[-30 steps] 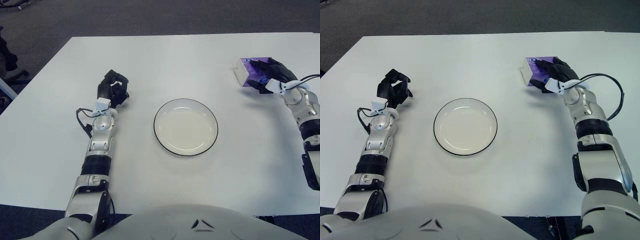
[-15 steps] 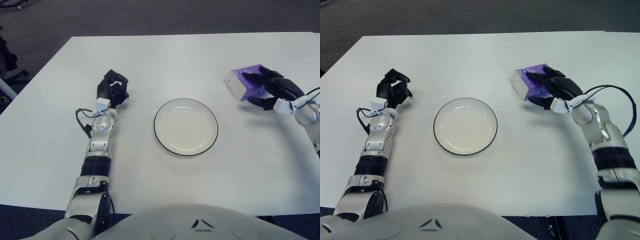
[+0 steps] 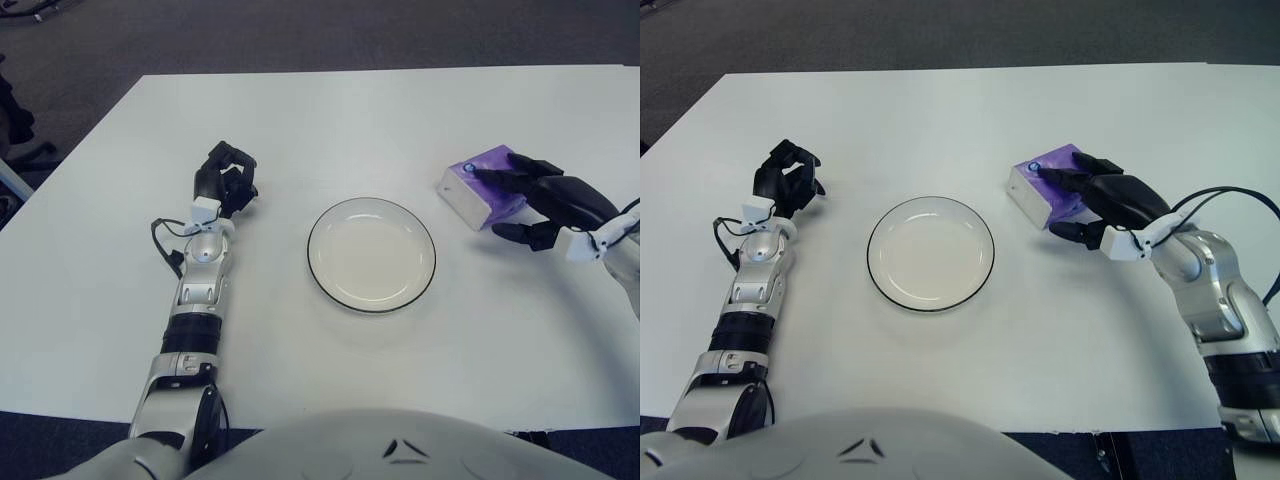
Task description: Put the tissue paper into the plate.
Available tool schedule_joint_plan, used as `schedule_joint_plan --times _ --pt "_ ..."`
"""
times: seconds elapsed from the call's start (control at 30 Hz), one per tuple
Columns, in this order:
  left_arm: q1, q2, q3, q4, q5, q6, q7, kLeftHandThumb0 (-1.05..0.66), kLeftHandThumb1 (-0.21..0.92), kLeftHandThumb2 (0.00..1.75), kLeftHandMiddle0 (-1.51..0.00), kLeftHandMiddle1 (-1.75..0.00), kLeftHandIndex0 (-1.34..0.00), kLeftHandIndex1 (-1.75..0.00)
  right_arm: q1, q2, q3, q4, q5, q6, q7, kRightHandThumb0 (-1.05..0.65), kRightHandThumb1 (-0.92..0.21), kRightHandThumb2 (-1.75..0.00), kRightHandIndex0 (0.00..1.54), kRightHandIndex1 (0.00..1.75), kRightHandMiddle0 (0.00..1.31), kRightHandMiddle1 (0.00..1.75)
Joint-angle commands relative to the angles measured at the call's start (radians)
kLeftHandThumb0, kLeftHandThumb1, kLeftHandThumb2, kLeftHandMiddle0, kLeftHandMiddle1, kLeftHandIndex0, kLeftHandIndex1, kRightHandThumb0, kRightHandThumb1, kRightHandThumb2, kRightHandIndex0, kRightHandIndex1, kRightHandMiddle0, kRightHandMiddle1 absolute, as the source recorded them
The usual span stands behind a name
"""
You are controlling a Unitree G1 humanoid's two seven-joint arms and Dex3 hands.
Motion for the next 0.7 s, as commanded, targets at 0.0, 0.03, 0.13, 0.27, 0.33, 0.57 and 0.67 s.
schedule_joint_plan --times 0.0,0.03,0.13,0.27,0.33,0.57,0.67 --pt "0.125 -0.042 -0.011 0.087 0.009 0.006 0.015 -0.36 0.92 0.49 -0.88 -1.75 -0.62 -1.75 0.011 -0.013 -0.020 -0.027 -0.013 0.004 0.014 -0.86 -0.92 -0.74 0.45 0.01 0.40 0.02" --pt "0.123 -0.042 -0.010 0.089 0.009 0.006 0.015 -0.36 0.92 0.49 -0.88 -1.75 -0.62 -1.75 0.010 -0.012 -0.021 -0.026 -0.015 0.000 0.012 -0.86 -0.92 -0.74 0.45 0.01 0.41 0.02" --pt "0.120 -0.042 -0.010 0.094 0.012 0.005 0.015 -0.36 0.92 0.49 -0.88 -1.75 -0.62 -1.75 0.005 -0.005 -0.025 -0.021 -0.024 -0.020 -0.006 -0.86 -0.92 -0.73 0.45 0.01 0.41 0.02" --pt "0.117 -0.042 -0.010 0.099 0.013 0.003 0.015 -0.36 0.92 0.49 -0.88 -1.75 -0.62 -1.75 -0.008 0.006 -0.026 -0.011 -0.042 -0.042 -0.037 -0.85 -0.92 -0.72 0.45 0.01 0.42 0.02" --pt "0.117 -0.042 -0.009 0.100 0.013 0.002 0.015 -0.37 0.92 0.50 -0.88 -1.75 -0.62 -1.75 -0.016 0.013 -0.027 -0.008 -0.054 -0.049 -0.055 -0.85 -0.92 -0.71 0.45 0.00 0.42 0.02" --pt "0.117 -0.044 -0.010 0.104 0.016 -0.003 0.016 -0.37 0.92 0.50 -0.88 -1.75 -0.62 -1.75 -0.062 0.029 -0.021 0.012 -0.107 -0.073 -0.125 -0.84 -0.92 -0.70 0.42 0.00 0.41 0.02" --pt "0.117 -0.044 -0.010 0.103 0.017 -0.004 0.016 -0.37 0.92 0.50 -0.88 -1.75 -0.62 -1.75 -0.076 0.027 -0.019 0.018 -0.127 -0.087 -0.146 -0.84 -0.92 -0.68 0.36 0.00 0.40 0.01"
